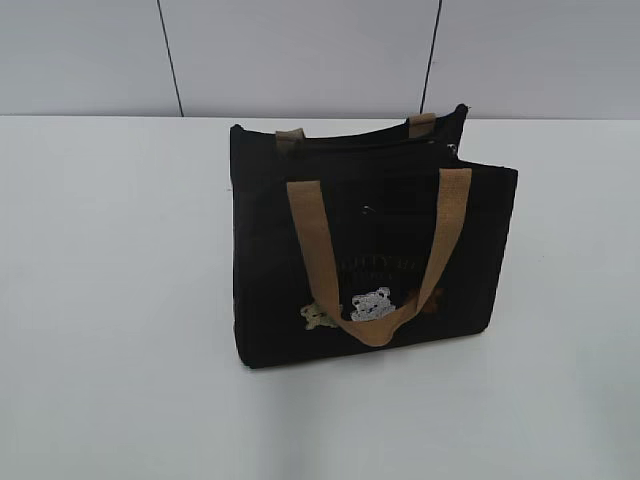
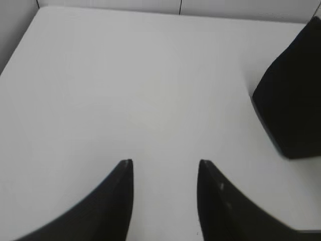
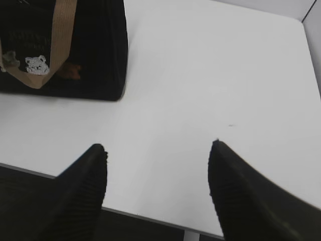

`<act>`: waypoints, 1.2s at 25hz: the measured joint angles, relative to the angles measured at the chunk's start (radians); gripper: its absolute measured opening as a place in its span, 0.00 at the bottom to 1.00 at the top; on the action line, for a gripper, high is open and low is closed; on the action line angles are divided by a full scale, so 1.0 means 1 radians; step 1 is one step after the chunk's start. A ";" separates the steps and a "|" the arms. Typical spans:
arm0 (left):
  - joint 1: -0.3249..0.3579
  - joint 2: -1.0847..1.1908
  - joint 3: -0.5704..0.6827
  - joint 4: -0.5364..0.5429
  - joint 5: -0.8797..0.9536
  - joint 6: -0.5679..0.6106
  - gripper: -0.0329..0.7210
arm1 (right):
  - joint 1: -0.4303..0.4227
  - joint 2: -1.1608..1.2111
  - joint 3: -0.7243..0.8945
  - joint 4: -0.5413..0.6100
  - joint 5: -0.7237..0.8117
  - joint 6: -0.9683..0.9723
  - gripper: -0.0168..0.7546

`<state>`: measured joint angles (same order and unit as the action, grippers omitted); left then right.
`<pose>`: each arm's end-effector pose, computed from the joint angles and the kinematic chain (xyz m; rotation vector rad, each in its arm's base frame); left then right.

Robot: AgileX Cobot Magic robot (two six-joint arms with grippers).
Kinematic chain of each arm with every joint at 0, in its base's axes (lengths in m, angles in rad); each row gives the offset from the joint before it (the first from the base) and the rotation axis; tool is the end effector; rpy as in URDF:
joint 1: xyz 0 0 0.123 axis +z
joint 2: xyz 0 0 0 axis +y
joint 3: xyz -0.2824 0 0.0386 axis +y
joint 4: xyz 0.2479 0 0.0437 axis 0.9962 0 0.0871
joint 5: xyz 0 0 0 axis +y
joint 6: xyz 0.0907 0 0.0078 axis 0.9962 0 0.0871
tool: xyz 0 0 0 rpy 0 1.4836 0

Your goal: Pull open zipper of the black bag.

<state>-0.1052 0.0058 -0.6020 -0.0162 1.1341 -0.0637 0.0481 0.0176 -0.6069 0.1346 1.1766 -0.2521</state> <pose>-0.0197 0.0007 0.2988 0.0444 2.0232 -0.1262 -0.0210 0.0103 0.2975 -0.3311 2.0369 0.0346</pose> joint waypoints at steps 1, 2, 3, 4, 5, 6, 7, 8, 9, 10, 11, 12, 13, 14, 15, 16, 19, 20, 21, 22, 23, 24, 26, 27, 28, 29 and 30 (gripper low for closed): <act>0.000 -0.011 0.010 -0.001 -0.002 0.000 0.46 | 0.000 -0.017 0.010 0.000 -0.011 0.000 0.65; 0.000 -0.013 0.023 -0.001 -0.006 0.000 0.46 | 0.000 -0.024 0.028 0.002 -0.025 0.001 0.65; 0.000 -0.013 0.031 -0.001 -0.014 0.000 0.46 | 0.000 -0.025 0.052 0.002 -0.032 0.003 0.65; 0.000 -0.013 0.038 -0.004 -0.034 0.000 0.46 | 0.000 -0.025 0.074 0.002 -0.032 0.008 0.65; 0.000 -0.015 0.047 -0.004 -0.051 0.000 0.46 | 0.000 -0.025 0.099 0.006 -0.036 0.014 0.65; 0.000 -0.015 0.056 -0.005 -0.058 0.000 0.46 | 0.000 -0.025 0.121 0.010 -0.045 0.017 0.65; 0.000 -0.015 0.060 -0.005 -0.061 0.000 0.46 | 0.000 -0.025 0.134 0.014 -0.056 0.018 0.65; 0.000 -0.015 0.062 -0.005 -0.062 0.000 0.46 | 0.000 -0.025 0.140 0.017 -0.064 0.020 0.65; 0.000 -0.015 0.063 -0.005 -0.063 0.000 0.46 | 0.000 -0.025 0.142 0.018 -0.068 0.021 0.65; 0.000 -0.015 0.064 -0.005 -0.064 0.000 0.46 | 0.000 -0.025 0.142 0.018 -0.071 0.022 0.65; 0.000 -0.015 0.064 -0.005 -0.065 0.001 0.46 | 0.000 -0.025 0.142 0.018 -0.074 0.022 0.65; 0.000 -0.015 0.064 -0.005 -0.065 0.001 0.46 | 0.000 -0.025 0.142 0.020 -0.076 0.022 0.65; 0.000 -0.015 0.064 -0.005 -0.065 0.001 0.46 | 0.000 -0.025 0.142 0.020 -0.077 0.022 0.65; 0.000 -0.015 0.064 -0.005 -0.066 0.001 0.46 | 0.000 -0.025 0.142 0.020 -0.077 0.022 0.65; 0.000 -0.015 0.064 -0.005 -0.066 0.001 0.46 | 0.000 -0.025 0.143 0.020 -0.077 0.023 0.65; 0.000 -0.015 0.064 -0.005 -0.066 0.001 0.46 | 0.000 -0.025 0.143 0.020 -0.077 0.023 0.65; 0.000 -0.015 0.064 -0.005 -0.066 0.001 0.46 | 0.000 -0.025 0.143 0.020 -0.077 0.023 0.65; 0.000 -0.015 0.064 -0.005 -0.067 0.001 0.46 | 0.000 -0.025 0.143 0.020 -0.078 0.023 0.65; 0.000 -0.015 0.064 -0.005 -0.067 0.001 0.46 | 0.000 -0.025 0.143 0.020 -0.078 0.023 0.65; 0.000 -0.015 0.064 -0.005 -0.067 0.001 0.46 | -0.003 -0.025 0.143 0.020 -0.078 0.023 0.65; 0.000 -0.015 0.064 -0.005 -0.067 0.001 0.46 | -0.010 -0.025 0.143 0.021 -0.078 0.023 0.65; 0.000 -0.015 0.064 -0.005 -0.067 0.001 0.46 | -0.027 -0.025 0.143 0.021 -0.078 0.023 0.65; 0.000 -0.015 0.064 -0.005 -0.067 0.001 0.46 | -0.076 -0.025 0.143 0.021 -0.078 0.023 0.65; 0.000 -0.015 0.065 -0.005 -0.067 0.001 0.46 | -0.103 -0.025 0.143 0.021 -0.078 0.024 0.65; 0.000 -0.015 0.065 -0.005 -0.067 0.001 0.46 | -0.123 -0.025 0.143 0.021 -0.078 0.024 0.65; 0.000 -0.015 0.065 -0.005 -0.067 0.001 0.46 | -0.134 -0.025 0.143 0.021 -0.078 0.024 0.65; 0.000 -0.015 0.065 -0.005 -0.067 0.001 0.46 | -0.140 -0.025 0.143 0.021 -0.078 0.024 0.65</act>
<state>-0.1052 -0.0089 -0.5369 -0.0214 1.0675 -0.0629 -0.0915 -0.0079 -0.4641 0.1554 1.0989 -0.2284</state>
